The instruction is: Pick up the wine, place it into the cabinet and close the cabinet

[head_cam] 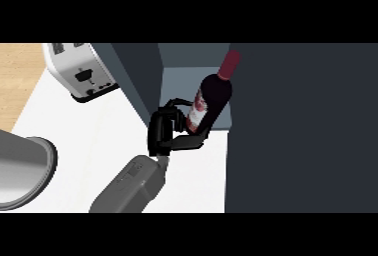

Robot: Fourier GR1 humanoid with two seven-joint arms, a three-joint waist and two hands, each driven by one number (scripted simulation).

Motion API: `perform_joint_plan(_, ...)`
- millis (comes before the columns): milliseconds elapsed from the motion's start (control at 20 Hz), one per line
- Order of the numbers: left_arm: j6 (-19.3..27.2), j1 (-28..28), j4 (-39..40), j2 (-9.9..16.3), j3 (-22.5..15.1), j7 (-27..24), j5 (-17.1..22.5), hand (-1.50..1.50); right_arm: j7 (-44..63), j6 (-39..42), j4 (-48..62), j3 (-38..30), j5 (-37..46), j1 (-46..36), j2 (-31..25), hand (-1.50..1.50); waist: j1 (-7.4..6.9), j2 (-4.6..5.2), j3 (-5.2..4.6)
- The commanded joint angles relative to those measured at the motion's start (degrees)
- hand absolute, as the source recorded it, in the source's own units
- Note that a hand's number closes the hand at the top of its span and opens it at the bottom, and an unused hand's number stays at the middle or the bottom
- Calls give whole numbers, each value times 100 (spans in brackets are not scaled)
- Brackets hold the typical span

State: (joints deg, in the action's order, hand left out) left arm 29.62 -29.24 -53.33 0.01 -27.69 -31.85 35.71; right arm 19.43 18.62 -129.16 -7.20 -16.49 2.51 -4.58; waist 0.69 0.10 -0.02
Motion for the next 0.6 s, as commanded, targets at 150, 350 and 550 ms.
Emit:
perform_joint_plan(150,-623,-137,895,-1,-49,-889,1047,150,-136,-30,-82,158,171,173,173,-150,40,10,-2)
perform_joint_plan(350,-974,-505,1412,-1,95,-1013,1356,150,-38,18,-133,121,57,205,99,-150,45,9,-2)
perform_joint_plan(550,-727,-928,1470,-1,-246,-869,1742,150,-128,23,163,217,256,8,108,-150,56,9,-2)
